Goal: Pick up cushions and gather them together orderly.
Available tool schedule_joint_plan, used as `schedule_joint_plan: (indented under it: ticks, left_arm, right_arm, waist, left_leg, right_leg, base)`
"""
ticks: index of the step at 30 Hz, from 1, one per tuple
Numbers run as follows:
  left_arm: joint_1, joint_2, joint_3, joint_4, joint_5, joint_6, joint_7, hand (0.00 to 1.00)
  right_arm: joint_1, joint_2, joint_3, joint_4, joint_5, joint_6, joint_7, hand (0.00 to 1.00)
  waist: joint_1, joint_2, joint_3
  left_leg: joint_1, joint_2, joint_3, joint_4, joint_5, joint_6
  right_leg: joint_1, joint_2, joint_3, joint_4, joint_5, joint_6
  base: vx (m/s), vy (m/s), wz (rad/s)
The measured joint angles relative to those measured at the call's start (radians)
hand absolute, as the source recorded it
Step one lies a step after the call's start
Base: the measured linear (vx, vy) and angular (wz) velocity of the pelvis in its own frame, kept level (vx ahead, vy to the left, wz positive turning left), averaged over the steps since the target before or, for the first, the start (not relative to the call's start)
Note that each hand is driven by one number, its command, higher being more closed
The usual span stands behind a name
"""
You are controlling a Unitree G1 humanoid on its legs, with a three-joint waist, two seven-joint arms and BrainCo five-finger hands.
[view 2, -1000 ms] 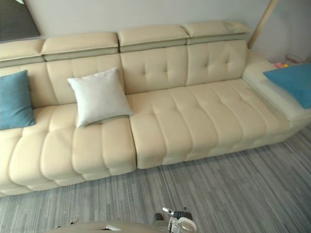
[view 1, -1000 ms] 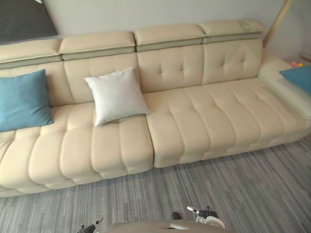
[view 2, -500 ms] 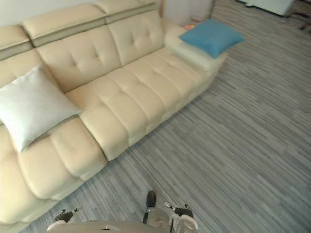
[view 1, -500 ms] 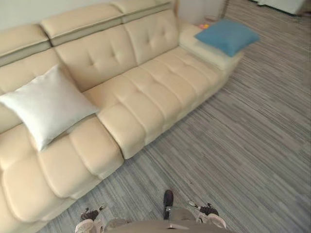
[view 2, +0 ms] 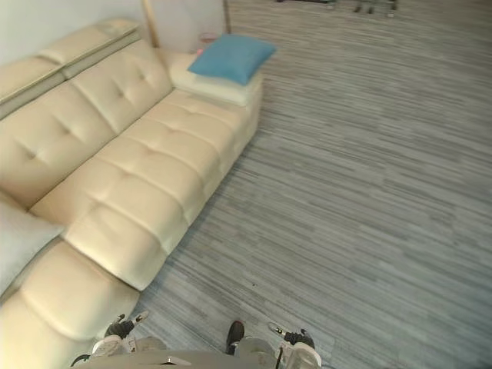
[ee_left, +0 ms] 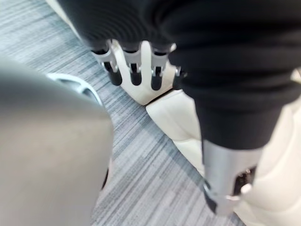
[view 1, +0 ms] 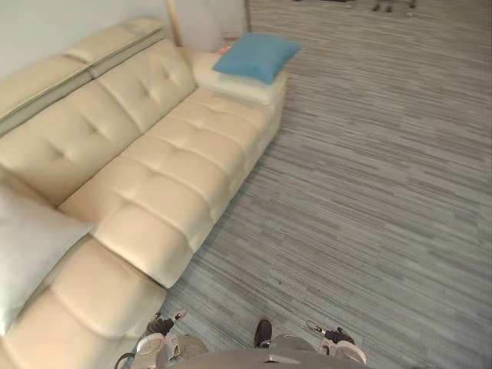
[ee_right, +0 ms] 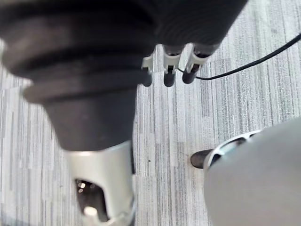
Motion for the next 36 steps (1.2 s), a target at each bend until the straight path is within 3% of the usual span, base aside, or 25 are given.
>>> schedule_joint_plan:
  ticks: [4, 5, 6, 7, 8, 9, 10, 11, 13, 15, 17, 18, 20, 22, 24, 26, 27, 28, 29, 30, 31, 32, 34, 35, 36]
  left_arm:
    - [-0.001, -0.008, 0.000, -0.022, 0.001, -0.001, 0.003, 0.00]
    - [-0.001, -0.023, 0.000, -0.021, 0.002, 0.000, 0.003, 0.00]
    - [0.000, -0.038, 0.001, -0.017, 0.001, -0.001, 0.004, 0.00]
    - [0.001, -0.036, 0.001, -0.023, 0.001, -0.003, 0.003, 0.00]
    - [-0.005, -0.016, 0.001, -0.030, 0.003, -0.002, 0.003, 0.00]
    - [-0.008, 0.003, -0.009, -0.021, -0.002, -0.004, 0.004, 0.00]
    - [-0.006, -0.001, -0.003, -0.020, -0.002, -0.005, 0.004, 0.00]
    - [0.002, -0.007, 0.004, -0.015, -0.001, -0.003, 0.005, 0.00]
    - [0.011, -0.006, 0.004, -0.009, -0.001, -0.001, 0.006, 0.00]
    - [0.014, 0.004, 0.001, 0.009, -0.001, 0.000, 0.010, 0.00]
    - [0.014, 0.021, -0.019, 0.022, -0.001, 0.002, 0.018, 0.00]
    - [0.022, 0.034, -0.053, 0.026, -0.001, 0.007, 0.023, 0.00]
    - [0.021, 0.047, -0.077, 0.029, -0.001, 0.007, 0.025, 0.00]
    - [0.014, 0.055, -0.096, 0.053, -0.001, 0.009, 0.024, 0.00]
    - [0.012, 0.055, -0.097, 0.059, -0.006, 0.009, 0.024, 0.00]
    - [0.011, 0.064, -0.094, 0.059, -0.017, 0.009, 0.024, 0.00]
    - [0.002, 0.051, -0.090, 0.070, -0.019, 0.011, 0.025, 0.00]
    - [-0.005, 0.040, -0.094, 0.065, -0.018, 0.009, 0.020, 0.00]
    - [-0.015, 0.028, -0.088, 0.063, -0.016, 0.006, 0.021, 0.00]
    - [-0.024, 0.013, -0.071, 0.069, -0.016, 0.006, 0.022, 0.00]
    - [-0.006, 0.013, -0.038, 0.065, -0.017, 0.007, 0.023, 0.00]
    - [-0.005, 0.005, -0.028, 0.065, -0.017, 0.004, 0.023, 0.00]
    - [-0.004, -0.003, -0.006, 0.060, -0.017, 0.006, 0.021, 0.00]
    - [-0.007, -0.009, 0.003, 0.049, -0.017, 0.006, 0.022, 0.00]
    - [-0.002, -0.013, 0.015, 0.029, -0.018, 0.007, 0.023, 0.00]
  right_arm:
    - [0.019, 0.002, 0.036, -0.037, 0.000, 0.000, -0.001, 0.00]
    - [0.027, -0.005, 0.056, -0.056, -0.001, 0.000, -0.001, 0.00]
    - [0.028, -0.015, 0.065, -0.077, -0.002, 0.002, -0.001, 0.00]
    - [0.031, -0.013, 0.072, -0.082, -0.002, 0.001, -0.002, 0.00]
    - [0.050, 0.007, 0.077, -0.081, -0.001, 0.001, -0.003, 0.00]
    - [0.045, 0.006, 0.088, -0.071, 0.001, 0.005, -0.002, 0.00]
    - [0.046, 0.001, 0.095, -0.072, 0.000, 0.003, -0.001, 0.00]
    - [0.039, 0.000, 0.095, -0.070, -0.001, 0.001, -0.002, 0.00]
    - [0.038, 0.007, 0.099, -0.067, -0.002, 0.000, 0.001, 0.00]
    - [0.032, 0.020, 0.097, -0.068, -0.003, 0.000, 0.003, 0.00]
    - [0.023, 0.020, 0.097, -0.065, -0.002, -0.001, 0.004, 0.00]
    - [0.017, 0.012, 0.099, -0.061, -0.002, -0.005, 0.004, 0.00]
    - [0.003, 0.002, 0.101, -0.026, -0.003, -0.005, 0.011, 0.00]
    - [-0.021, -0.002, 0.105, -0.021, -0.003, -0.005, 0.014, 0.00]
    - [-0.027, -0.004, 0.105, -0.023, -0.001, -0.006, 0.014, 0.00]
    - [-0.024, -0.003, 0.104, -0.024, 0.002, -0.007, 0.016, 0.00]
    - [-0.032, -0.016, 0.100, -0.015, -0.001, -0.009, 0.015, 0.00]
    - [-0.057, -0.019, 0.096, -0.009, -0.001, -0.009, 0.014, 0.00]
    - [-0.065, -0.020, 0.081, -0.014, -0.002, -0.012, 0.014, 0.00]
    - [-0.061, -0.014, 0.050, -0.044, 0.014, -0.015, 0.019, 0.00]
    - [-0.033, -0.005, 0.059, -0.056, -0.001, -0.013, 0.018, 0.00]
    - [-0.023, 0.002, 0.046, -0.059, 0.007, -0.017, 0.021, 0.00]
    - [-0.013, 0.001, 0.039, -0.061, -0.002, -0.017, 0.017, 0.00]
    - [-0.010, 0.000, 0.038, -0.071, -0.002, -0.016, 0.014, 0.00]
    - [-0.002, 0.000, 0.050, -0.073, -0.003, -0.016, 0.013, 0.00]
  waist:
    - [0.009, -0.004, 0.005]
    - [0.011, 0.013, 0.005]
    - [0.036, 0.049, -0.003]
    - [0.039, 0.041, -0.001]
    - [0.031, -0.001, 0.001]
    - [0.031, -0.013, -0.002]
    - [0.032, -0.017, -0.008]
    - [0.041, -0.014, -0.036]
    - [0.035, -0.020, -0.058]
    - [0.039, -0.041, -0.069]
    - [0.019, -0.044, -0.064]
    - [0.005, -0.032, -0.052]
    - [0.003, -0.037, -0.046]
    - [-0.014, -0.042, -0.042]
    - [-0.029, -0.046, -0.032]
    - [-0.036, -0.067, -0.018]
    - [-0.032, -0.042, -0.008]
    - [-0.031, -0.038, 0.004]
    - [-0.042, -0.032, 0.030]
    - [-0.048, -0.026, 0.038]
    - [-0.056, -0.041, 0.018]
    - [-0.054, -0.027, 0.020]
    - [-0.051, -0.007, 0.007]
    - [-0.057, 0.004, 0.009]
    - [-0.042, 0.025, 0.010]
  left_leg:
    - [-0.027, -0.056, -0.024, -0.315, 0.002, 0.001]
    - [-0.024, -0.067, -0.053, -0.452, 0.009, -0.010]
    - [-0.027, -0.046, -0.067, -0.470, 0.077, -0.024]
    - [-0.026, -0.054, -0.065, -0.465, 0.075, -0.027]
    - [-0.020, -0.094, -0.067, -0.439, 0.074, -0.030]
    - [-0.031, -0.108, -0.103, -0.383, 0.045, -0.020]
    - [-0.037, -0.125, -0.122, -0.381, 0.035, -0.010]
    - [-0.038, -0.165, -0.145, -0.396, 0.032, 0.040]
    - [0.001, -0.199, -0.101, -0.424, 0.016, 0.053]
    - [0.069, -0.240, -0.034, -0.470, -0.001, 0.072]
    - [0.145, -0.257, -0.033, -0.488, -0.007, 0.083]
    - [0.243, -0.257, -0.043, -0.535, -0.010, 0.088]
    - [0.355, -0.254, -0.041, -0.618, -0.011, 0.089]
    - [0.408, -0.227, -0.039, -0.664, -0.011, 0.089]
    - [0.431, -0.211, -0.047, -0.672, -0.011, 0.089]
    - [0.469, -0.219, -0.070, -0.674, -0.018, 0.077]
    - [0.486, -0.196, -0.091, -0.677, -0.022, 0.059]
    - [0.468, -0.241, -0.161, -0.697, -0.016, 0.028]
    - [0.453, -0.260, -0.209, -0.707, 0.048, 0.030]
    - [0.455, -0.251, -0.231, -0.676, 0.053, 0.035]
    - [0.459, -0.245, -0.267, -0.660, 0.037, 0.048]
    - [0.462, -0.227, -0.280, -0.639, 0.022, 0.051]
    - [0.393, -0.179, -0.304, -0.490, 0.021, 0.042]
    - [0.280, -0.141, -0.315, -0.259, 0.054, -0.001]
    - [0.148, -0.074, -0.297, -0.001, 0.152, -0.034]
  right_leg:
    - [0.005, -0.004, 0.085, -0.031, -0.002, 0.003]
    - [0.011, 0.018, 0.108, -0.063, -0.007, 0.008]
    - [-0.031, 0.035, 0.096, 0.087, -0.046, 0.020]
    - [-0.053, 0.025, 0.086, 0.187, -0.089, 0.029]
    - [-0.014, -0.016, 0.110, 0.235, -0.177, 0.048]
    - [0.017, -0.016, 0.147, 0.202, -0.225, 0.068]
    - [0.020, -0.014, 0.167, 0.196, -0.224, 0.067]
    - [0.001, -0.026, 0.210, 0.205, -0.233, 0.079]
    - [-0.025, -0.057, 0.251, 0.261, -0.262, 0.117]
    - [-0.100, -0.085, 0.314, 0.475, -0.305, 0.190]
    - [-0.154, -0.108, 0.295, 0.668, -0.253, 0.262]
    - [-0.168, -0.140, 0.207, 0.804, -0.187, 0.240]
    - [-0.191, -0.181, 0.089, 0.889, -0.248, 0.140]
    - [-0.285, -0.196, -0.021, 0.837, -0.311, 0.096]
    - [-0.340, -0.186, -0.044, 0.654, -0.277, 0.095]
    - [-0.331, -0.173, -0.019, 0.395, -0.097, 0.092]
    - [-0.280, -0.131, -0.035, 0.352, -0.043, 0.071]
    - [-0.285, -0.131, -0.001, 0.362, -0.046, 0.078]
    - [-0.315, -0.138, 0.052, 0.454, -0.055, 0.093]
    - [-0.385, -0.131, 0.097, 0.573, -0.100, 0.101]
    - [-0.351, -0.142, 0.116, 0.458, -0.119, 0.106]
    - [-0.343, -0.135, 0.086, 0.475, -0.144, 0.097]
    - [-0.301, -0.125, 0.037, 0.459, -0.182, 0.088]
    - [-0.254, -0.115, -0.008, 0.425, -0.202, 0.081]
    - [-0.192, -0.086, -0.032, 0.373, -0.207, 0.057]
  base:
    - [0.07, 0.133, -1.03]
    - [0.11, 0.145, -1.06]
    - [0.11, 0.109, -1.09]
    - [0.17, 0.108, -0.70]
    - [0.23, 0.122, -0.18]
    - [0.20, 0.089, -0.11]
    - [0.26, 0.192, -0.50]
    - [0.25, 0.220, -0.68]
    - [0.29, 0.197, -0.64]
    - [0.36, 0.169, -0.51]
    - [0.31, 0.109, -0.14]
    - [0.37, 0.078, 0.01]
    - [0.40, 0.010, -0.11]
    - [0.38, -0.105, -0.04]
    - [0.40, -0.200, 0.08]
    - [0.47, -0.242, -0.03]
    - [0.42, -0.156, -0.32]
    - [0.39, -0.138, -0.29]
    - [0.21, -0.097, 0.02]
    - [0.15, -0.105, 0.42]
    - [0.14, -0.096, 0.50]
    - [0.25, -0.151, 0.60]
    - [0.29, -0.189, 0.65]
    - [0.42, -0.269, 0.70]
    - [0.43, -0.249, 0.55]
